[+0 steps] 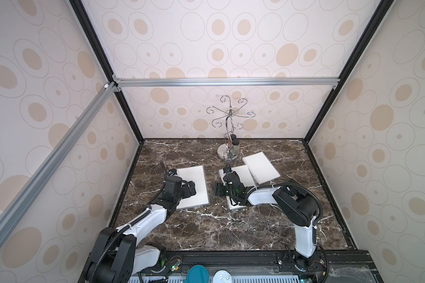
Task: Tear off pages from different notebooks
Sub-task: Move the notebook to the center of the board.
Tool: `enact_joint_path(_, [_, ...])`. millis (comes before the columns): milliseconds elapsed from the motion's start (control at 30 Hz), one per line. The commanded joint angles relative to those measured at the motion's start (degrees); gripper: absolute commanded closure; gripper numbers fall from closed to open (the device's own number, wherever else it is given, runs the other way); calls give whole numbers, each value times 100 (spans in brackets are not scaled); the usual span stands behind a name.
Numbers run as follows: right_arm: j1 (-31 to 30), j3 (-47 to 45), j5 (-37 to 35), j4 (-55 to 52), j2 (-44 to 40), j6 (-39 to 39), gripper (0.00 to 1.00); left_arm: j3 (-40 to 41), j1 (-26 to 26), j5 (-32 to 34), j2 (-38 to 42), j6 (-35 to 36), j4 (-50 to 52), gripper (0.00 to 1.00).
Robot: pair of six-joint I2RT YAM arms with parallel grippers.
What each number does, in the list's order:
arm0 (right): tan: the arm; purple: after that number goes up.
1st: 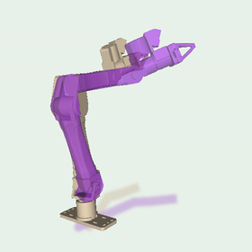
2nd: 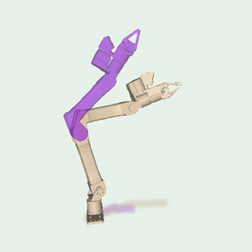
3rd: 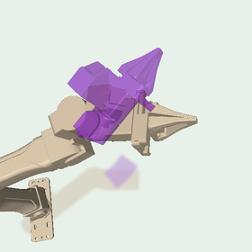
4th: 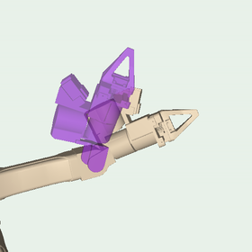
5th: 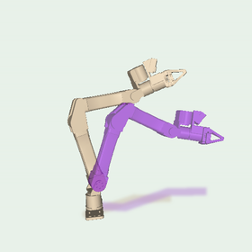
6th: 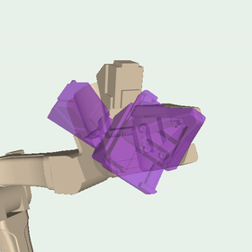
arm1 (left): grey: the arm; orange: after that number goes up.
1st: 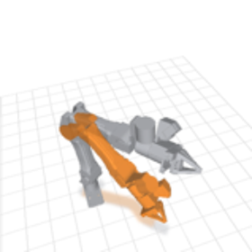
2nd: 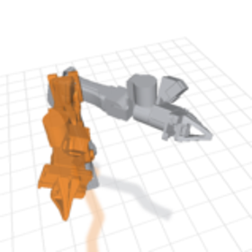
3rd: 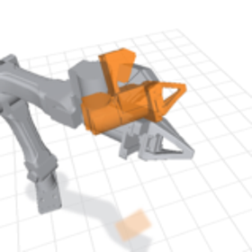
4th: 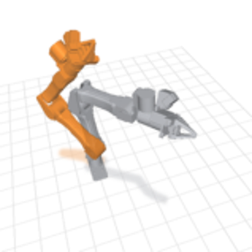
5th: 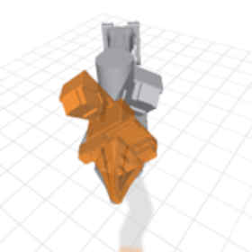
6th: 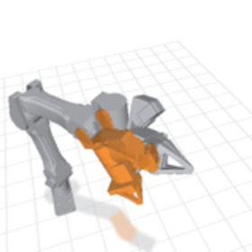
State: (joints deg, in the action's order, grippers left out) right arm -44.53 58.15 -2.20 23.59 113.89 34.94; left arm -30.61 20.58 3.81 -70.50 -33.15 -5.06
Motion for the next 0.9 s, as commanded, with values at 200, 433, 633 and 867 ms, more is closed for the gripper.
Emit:
enact_joint_path(200, [50, -140, -211, -307, -392, -155, 60, -1294, 544, 1550, -488, -244, 907, 0])
enact_joint_path(433, [65, -86, 71, -321, -462, -249, 75, -660, 439, 2100, 309, -147, 386, 0])
enact_joint_path(633, [64, -306, -32, -89, -704, -256, 77, -1363, 648, 2584, -61, -146, 1438, 0])
enact_joint_path(867, [229, -841, -348, 119, -1735, -402, 70, -2399, 1159, 3093, -1248, -904, 2756, 15])
